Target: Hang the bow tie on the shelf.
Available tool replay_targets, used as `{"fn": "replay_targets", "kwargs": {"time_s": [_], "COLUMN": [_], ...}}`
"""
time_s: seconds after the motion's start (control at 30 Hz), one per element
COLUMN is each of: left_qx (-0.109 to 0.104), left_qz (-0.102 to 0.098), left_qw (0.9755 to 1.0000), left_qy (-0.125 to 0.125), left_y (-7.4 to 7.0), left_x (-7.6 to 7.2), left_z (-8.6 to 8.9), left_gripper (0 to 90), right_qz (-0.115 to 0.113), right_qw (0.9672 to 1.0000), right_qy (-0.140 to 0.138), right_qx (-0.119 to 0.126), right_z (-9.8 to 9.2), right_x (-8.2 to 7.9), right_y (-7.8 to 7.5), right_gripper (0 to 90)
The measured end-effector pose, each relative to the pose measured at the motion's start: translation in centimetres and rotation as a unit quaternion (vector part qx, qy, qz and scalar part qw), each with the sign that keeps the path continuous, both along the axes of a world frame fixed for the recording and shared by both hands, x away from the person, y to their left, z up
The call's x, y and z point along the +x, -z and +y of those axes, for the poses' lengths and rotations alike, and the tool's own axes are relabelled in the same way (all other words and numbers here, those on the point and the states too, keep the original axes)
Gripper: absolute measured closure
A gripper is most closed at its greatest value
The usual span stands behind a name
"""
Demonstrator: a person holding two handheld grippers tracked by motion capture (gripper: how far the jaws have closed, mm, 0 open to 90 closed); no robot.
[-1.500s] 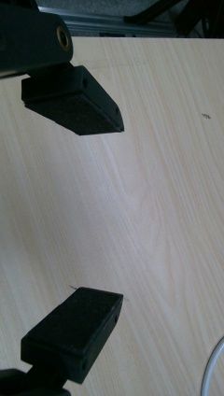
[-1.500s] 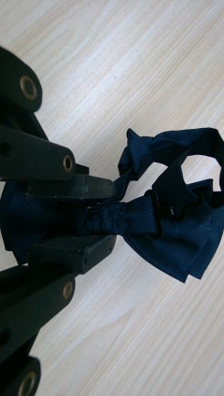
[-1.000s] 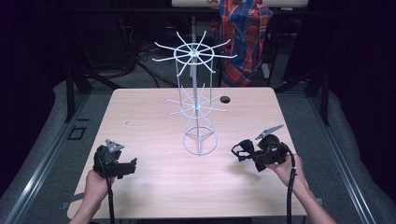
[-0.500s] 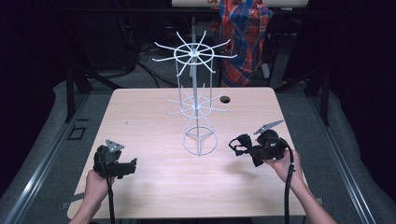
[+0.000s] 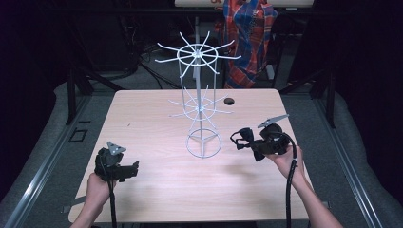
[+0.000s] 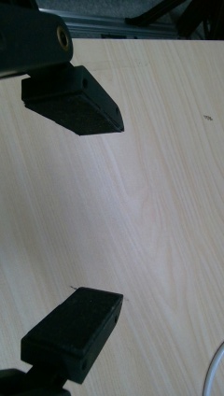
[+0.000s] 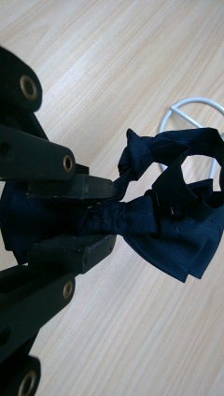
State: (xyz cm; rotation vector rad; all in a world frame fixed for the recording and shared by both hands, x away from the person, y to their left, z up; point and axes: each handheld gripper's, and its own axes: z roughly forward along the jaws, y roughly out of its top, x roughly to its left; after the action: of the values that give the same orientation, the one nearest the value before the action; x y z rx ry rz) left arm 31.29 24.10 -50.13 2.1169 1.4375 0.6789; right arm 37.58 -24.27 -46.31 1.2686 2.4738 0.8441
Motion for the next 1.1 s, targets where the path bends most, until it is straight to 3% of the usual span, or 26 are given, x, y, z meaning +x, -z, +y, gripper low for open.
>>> {"fn": "replay_targets", "kwargs": {"time_s": [0.3,0.63,1.1], "left_qx": [0.000,0.000,-0.001], "left_qz": [0.000,0.000,0.001], "left_qw": [1.0000,1.0000,1.0000], "left_qy": [0.000,0.001,0.000], "left_y": [0.0,0.0,0.1], "left_x": [0.0,0.0,0.0], "left_z": [0.0,0.0,0.1], "left_gripper": [15.6,15.5,15.5], "right_qz": [-0.010,-0.027,-0.033], "right_qw": [0.9999,0.9986,0.9978], "right_qy": [0.001,0.002,-0.001], "right_qx": [0.009,0.046,0.058], "right_z": [0.1,-0.3,-0.4], "right_x": [0.3,-0.1,-0.4], "right_y": [-0.8,-2.3,-3.2], "right_gripper": [72.6,72.6,72.6]}}
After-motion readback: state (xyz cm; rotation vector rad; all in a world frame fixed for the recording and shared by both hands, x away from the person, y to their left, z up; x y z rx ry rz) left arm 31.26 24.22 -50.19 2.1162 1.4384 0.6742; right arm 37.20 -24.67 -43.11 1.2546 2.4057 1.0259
